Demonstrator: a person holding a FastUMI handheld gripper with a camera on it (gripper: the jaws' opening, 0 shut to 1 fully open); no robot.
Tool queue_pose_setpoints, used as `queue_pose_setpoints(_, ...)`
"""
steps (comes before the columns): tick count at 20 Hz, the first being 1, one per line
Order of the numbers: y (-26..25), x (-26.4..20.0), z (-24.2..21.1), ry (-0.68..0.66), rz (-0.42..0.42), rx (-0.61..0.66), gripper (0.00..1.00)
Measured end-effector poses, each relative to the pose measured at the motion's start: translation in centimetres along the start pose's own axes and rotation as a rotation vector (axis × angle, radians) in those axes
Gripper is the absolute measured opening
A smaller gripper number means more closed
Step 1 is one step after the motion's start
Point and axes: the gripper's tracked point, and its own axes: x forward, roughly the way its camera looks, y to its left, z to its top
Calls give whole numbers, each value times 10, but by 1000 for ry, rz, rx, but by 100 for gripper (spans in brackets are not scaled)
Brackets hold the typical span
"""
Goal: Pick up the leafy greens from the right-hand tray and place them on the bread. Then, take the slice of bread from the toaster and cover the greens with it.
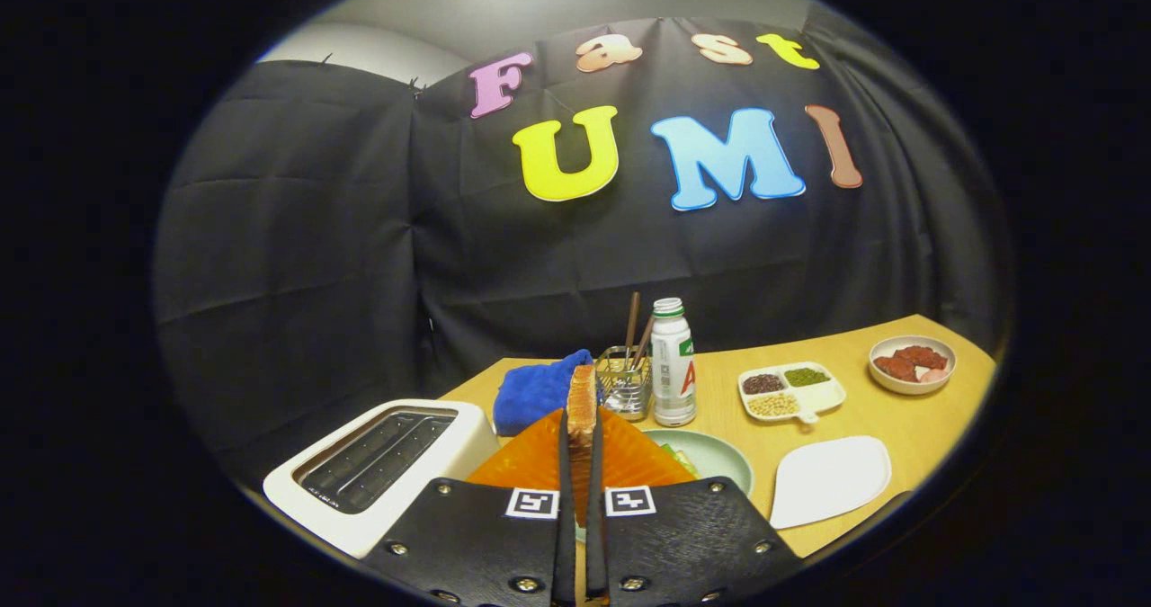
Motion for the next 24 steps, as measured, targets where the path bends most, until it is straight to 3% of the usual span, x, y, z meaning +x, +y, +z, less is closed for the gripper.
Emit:
queue_pose_setpoints(10, -3, 22, -17, 9, -40, -7, 5)
queue_pose_setpoints(16, -19, 27, -30, 42, -48, 90, 6)
queue_pose_setpoints(19, -28, 26, -35, 52, -73, 45, 6)
queue_pose_setpoints(24, -44, 22, -42, 74, -130, -135, 13)
